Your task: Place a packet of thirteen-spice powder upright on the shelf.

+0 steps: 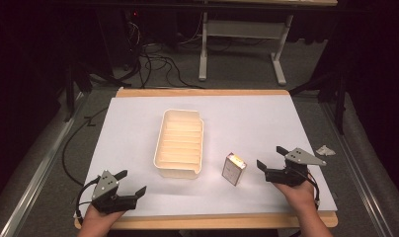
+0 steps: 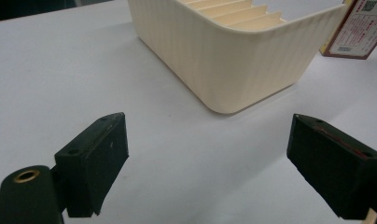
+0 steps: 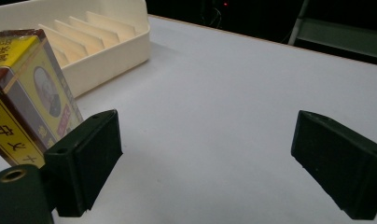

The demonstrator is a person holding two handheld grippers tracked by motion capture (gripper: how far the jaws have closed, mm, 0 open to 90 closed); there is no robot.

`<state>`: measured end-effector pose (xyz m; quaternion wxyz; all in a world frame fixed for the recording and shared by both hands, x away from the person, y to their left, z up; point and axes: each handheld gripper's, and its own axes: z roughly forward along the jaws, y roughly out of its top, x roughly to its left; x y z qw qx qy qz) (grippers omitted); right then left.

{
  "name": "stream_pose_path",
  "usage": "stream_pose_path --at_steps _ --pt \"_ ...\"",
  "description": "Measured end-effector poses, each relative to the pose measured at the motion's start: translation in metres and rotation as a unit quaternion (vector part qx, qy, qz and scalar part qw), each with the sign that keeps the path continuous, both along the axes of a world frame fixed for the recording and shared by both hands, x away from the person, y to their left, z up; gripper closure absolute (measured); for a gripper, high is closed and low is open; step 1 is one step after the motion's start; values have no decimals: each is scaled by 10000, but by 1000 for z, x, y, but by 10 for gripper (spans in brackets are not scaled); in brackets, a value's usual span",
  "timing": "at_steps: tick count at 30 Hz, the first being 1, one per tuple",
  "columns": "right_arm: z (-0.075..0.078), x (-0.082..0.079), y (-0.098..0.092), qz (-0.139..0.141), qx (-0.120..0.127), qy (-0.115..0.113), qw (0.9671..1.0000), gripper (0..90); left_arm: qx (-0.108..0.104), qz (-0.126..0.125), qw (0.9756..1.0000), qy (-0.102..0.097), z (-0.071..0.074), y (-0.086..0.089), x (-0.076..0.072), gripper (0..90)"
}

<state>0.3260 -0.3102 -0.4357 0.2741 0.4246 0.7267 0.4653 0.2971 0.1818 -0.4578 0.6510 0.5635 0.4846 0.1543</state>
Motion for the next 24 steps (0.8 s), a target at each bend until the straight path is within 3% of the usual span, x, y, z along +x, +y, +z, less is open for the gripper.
stream_pose_path --at_steps 8,24 --pt "-1 -2 -2 35 73 49 10000 37 -32 70 10000 -24 1 -2 5 124" --pt "-4 -4 -10 17 167 125 9998 41 -22 108 9999 -34 1 -3 8 123"
